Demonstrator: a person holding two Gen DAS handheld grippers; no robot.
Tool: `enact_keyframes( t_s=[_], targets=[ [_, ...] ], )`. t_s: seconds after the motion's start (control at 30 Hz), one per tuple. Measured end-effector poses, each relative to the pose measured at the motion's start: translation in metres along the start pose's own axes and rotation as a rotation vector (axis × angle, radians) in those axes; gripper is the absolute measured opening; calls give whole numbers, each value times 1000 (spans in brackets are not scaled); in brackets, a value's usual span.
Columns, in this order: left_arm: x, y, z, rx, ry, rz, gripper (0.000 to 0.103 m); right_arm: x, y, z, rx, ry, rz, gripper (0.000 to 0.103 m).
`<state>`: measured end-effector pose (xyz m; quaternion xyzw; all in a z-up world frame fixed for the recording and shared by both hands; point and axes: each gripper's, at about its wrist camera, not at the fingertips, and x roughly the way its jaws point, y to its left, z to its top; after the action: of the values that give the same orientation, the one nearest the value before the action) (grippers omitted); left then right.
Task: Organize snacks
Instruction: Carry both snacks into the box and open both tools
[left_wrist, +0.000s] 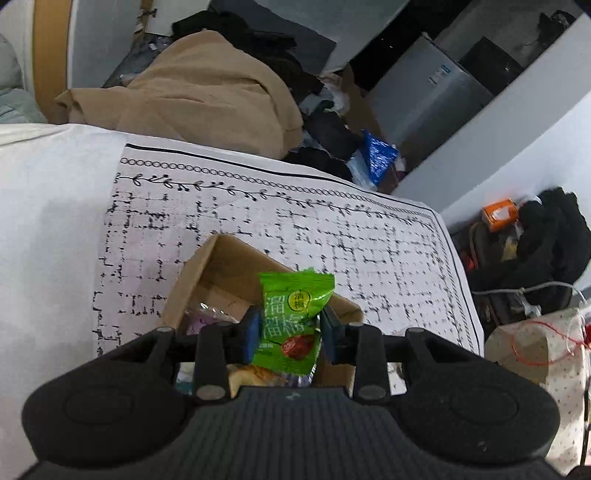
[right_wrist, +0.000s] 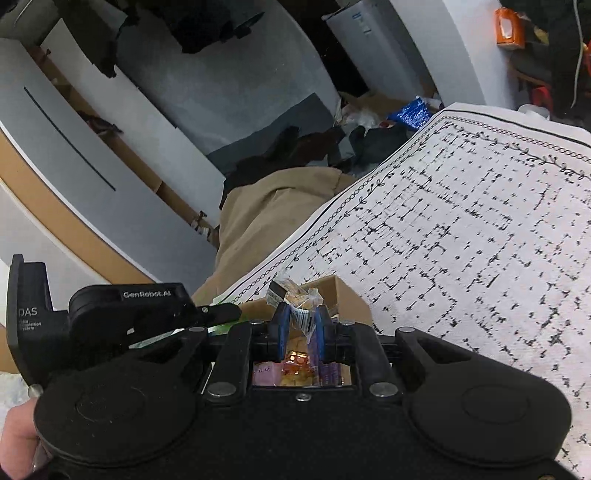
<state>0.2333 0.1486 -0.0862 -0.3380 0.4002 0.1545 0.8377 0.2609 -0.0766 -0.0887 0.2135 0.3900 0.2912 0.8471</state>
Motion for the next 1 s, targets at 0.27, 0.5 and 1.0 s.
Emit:
enact_keyframes(
  t_s=[0.27,0.5,1.0],
  targets=[
    [4,11,10,-39,-14,27,37,21,12,-2,-10,37,12,15],
    [-2,22,17,-59,-16,39,44,43,32,-1,-35,67,44,15],
    [-24,30,17,-64,-13,61,73,34,31,-4,-2,87,-39,45]
  ],
)
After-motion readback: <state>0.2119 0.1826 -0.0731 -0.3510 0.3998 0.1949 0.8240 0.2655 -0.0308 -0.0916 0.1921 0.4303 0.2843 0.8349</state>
